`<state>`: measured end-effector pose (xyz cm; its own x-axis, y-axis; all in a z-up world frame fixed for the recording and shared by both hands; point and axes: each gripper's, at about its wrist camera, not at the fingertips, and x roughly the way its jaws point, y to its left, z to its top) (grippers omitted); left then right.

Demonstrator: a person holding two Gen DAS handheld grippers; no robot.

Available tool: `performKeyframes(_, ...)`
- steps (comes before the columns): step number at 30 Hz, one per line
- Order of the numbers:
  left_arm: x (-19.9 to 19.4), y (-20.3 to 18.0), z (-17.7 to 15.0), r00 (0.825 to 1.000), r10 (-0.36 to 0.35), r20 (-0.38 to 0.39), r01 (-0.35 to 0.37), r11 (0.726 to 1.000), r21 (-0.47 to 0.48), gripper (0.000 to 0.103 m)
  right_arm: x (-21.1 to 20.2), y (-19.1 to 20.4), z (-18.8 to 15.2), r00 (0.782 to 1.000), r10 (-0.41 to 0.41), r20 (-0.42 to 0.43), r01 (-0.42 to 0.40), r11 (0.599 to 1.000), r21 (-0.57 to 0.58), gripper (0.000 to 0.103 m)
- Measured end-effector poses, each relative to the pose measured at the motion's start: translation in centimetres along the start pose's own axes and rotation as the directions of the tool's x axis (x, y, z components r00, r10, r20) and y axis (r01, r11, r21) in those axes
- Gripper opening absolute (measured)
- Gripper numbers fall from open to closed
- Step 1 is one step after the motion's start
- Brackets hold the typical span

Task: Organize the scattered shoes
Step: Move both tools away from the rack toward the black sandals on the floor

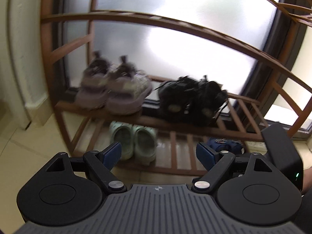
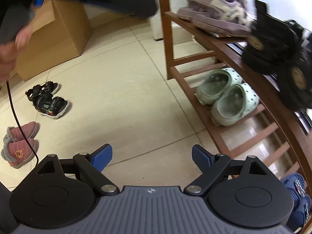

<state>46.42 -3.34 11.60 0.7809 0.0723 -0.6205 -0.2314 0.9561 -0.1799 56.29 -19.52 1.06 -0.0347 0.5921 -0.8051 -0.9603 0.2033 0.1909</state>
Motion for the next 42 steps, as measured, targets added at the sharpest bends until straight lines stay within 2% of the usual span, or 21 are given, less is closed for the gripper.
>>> performKeyframes(5, -2.0, 4.4, -3.3, 0.996, 0.094, 0.002, -0.094, 0.991, -0.096, 0.085, 1.5, 1.7, 1.2, 1.0, 0.02, -0.014, -0.02, 1.0, -0.021, 0.093)
performKeyframes(9, -3.9, 6.6, -5.6, 0.986, 0.164, -0.003, -0.163, 0.979, -0.125, 0.085, 2.9, 2.8, 1.9, 0.999, 0.043, -0.028, -0.043, 0.999, -0.016, 0.093)
performKeyframes(15, -7.0, 10.3, -10.1, 0.963, 0.266, -0.045, -0.269, 0.938, -0.217, 0.085, 5.1, 5.5, 3.2, 0.997, 0.052, -0.049, -0.056, 0.996, -0.069, 0.093)
performKeyframes(19, -10.1, 13.9, -14.0, 0.926, 0.367, -0.086, -0.375, 0.873, -0.312, 0.085, 6.7, 6.8, 3.9, 0.995, 0.074, -0.065, -0.079, 0.993, -0.09, 0.093)
performKeyframes(24, -13.9, 17.8, -17.5, 0.874, 0.468, -0.129, -0.48, 0.792, -0.377, 0.085, 9.6, 9.2, 5.3, 0.989, 0.116, -0.096, -0.128, 0.983, -0.132, 0.093)
performKeyframes(25, -14.9, 18.8, -18.4, 0.859, 0.49, -0.147, -0.505, 0.768, -0.393, 0.085, 10.3, 10.0, 5.7, 0.987, 0.126, -0.101, -0.141, 0.979, -0.149, 0.093)
performKeyframes(29, -17.8, 21.6, -20.9, 0.806, 0.558, -0.196, -0.585, 0.701, -0.409, 0.085, 12.8, 12.8, 7.0, 0.982, 0.151, -0.113, -0.172, 0.962, -0.21, 0.093)
performKeyframes(33, -19.9, 23.6, -22.9, 0.76, 0.609, -0.23, -0.644, 0.656, -0.393, 0.085, 14.9, 16.0, 7.8, 0.975, 0.184, -0.129, -0.211, 0.944, -0.253, 0.093)
performKeyframes(34, -20.5, 24.3, -23.7, 0.737, 0.629, -0.246, -0.671, 0.639, -0.376, 0.085, 15.5, 16.8, 8.0, 0.972, 0.192, -0.134, -0.222, 0.938, -0.265, 0.093)
performKeyframes(42, -23.5, 29.1, -28.5, 0.649, 0.697, -0.306, -0.759, 0.568, -0.319, 0.085, 19.7, 23.0, 9.5, 0.945, 0.265, -0.19, -0.313, 0.9, -0.303, 0.093)
